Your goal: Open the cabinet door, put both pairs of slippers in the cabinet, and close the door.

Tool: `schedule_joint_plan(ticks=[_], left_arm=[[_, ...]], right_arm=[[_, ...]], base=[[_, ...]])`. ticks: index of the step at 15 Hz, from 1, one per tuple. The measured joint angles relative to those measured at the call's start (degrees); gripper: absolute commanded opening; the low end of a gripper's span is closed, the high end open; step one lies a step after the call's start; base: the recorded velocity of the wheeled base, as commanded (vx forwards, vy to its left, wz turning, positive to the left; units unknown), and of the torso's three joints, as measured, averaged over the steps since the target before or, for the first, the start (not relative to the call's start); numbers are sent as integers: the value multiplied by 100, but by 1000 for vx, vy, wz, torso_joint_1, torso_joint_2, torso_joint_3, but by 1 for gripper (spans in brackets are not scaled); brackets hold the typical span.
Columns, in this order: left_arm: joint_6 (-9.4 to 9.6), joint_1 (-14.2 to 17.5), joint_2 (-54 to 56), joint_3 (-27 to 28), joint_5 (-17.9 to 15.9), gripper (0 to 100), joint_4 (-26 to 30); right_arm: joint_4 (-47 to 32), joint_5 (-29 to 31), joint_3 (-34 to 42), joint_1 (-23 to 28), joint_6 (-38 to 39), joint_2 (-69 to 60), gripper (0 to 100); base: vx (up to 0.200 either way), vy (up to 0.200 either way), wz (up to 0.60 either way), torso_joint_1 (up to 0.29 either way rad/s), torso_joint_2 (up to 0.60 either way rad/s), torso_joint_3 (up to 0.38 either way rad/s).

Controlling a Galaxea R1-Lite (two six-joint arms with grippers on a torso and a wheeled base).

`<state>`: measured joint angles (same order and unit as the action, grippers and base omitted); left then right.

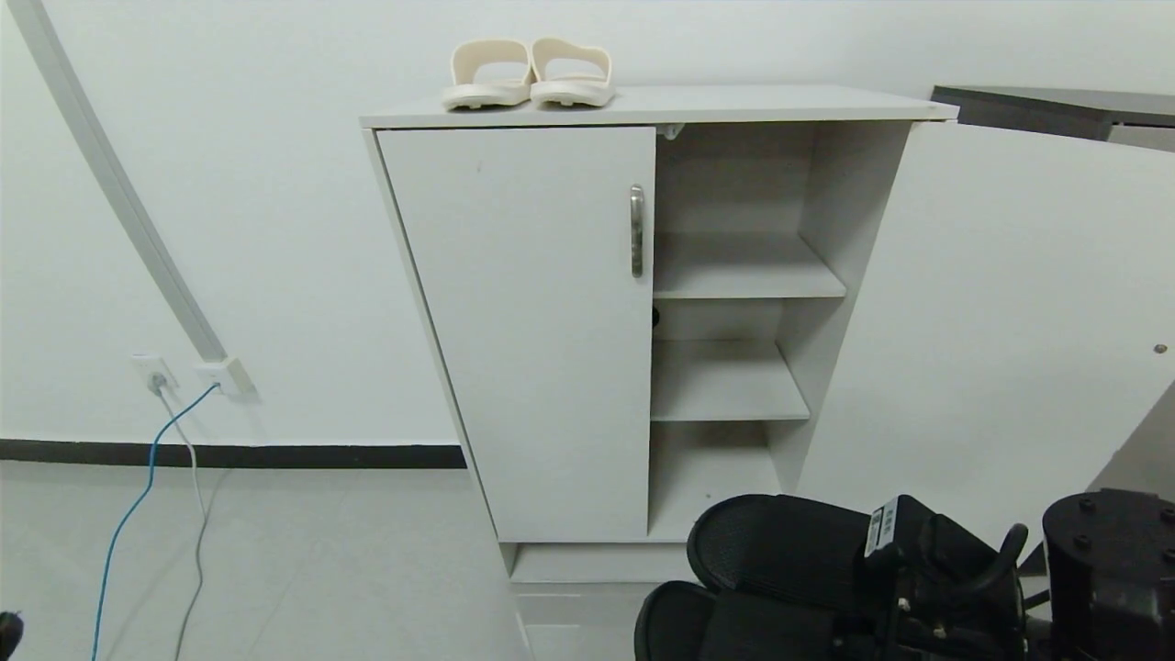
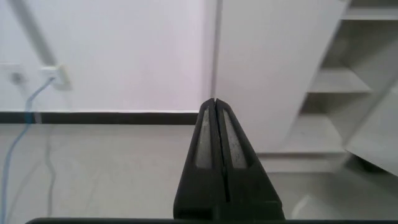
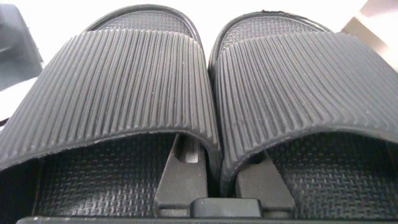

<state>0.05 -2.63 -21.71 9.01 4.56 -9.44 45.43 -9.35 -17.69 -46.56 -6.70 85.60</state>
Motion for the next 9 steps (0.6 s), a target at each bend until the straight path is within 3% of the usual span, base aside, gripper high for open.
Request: schedule_joint_plan(ticks=[2, 4, 6, 9], left_arm=[[13, 206, 625, -488, -68, 0, 66], [52, 279, 1270, -753, -167, 0, 530], [156, 288, 1764, -848, -494, 0, 968], [169, 277, 2061, -891, -690, 0, 957]], right_arm=[[-2, -15, 11, -7, -10, 30, 0], [0, -11, 17, -2, -11, 76, 0], [-2, -11, 17, -2, -11, 102, 0], [-2, 5, 9, 0, -2, 116, 0]], base=[[0, 0, 0, 0, 0, 0], [0, 0, 0, 0, 0, 0], [0, 0, 0, 0, 0, 0], [0, 0, 0, 0, 0, 0]])
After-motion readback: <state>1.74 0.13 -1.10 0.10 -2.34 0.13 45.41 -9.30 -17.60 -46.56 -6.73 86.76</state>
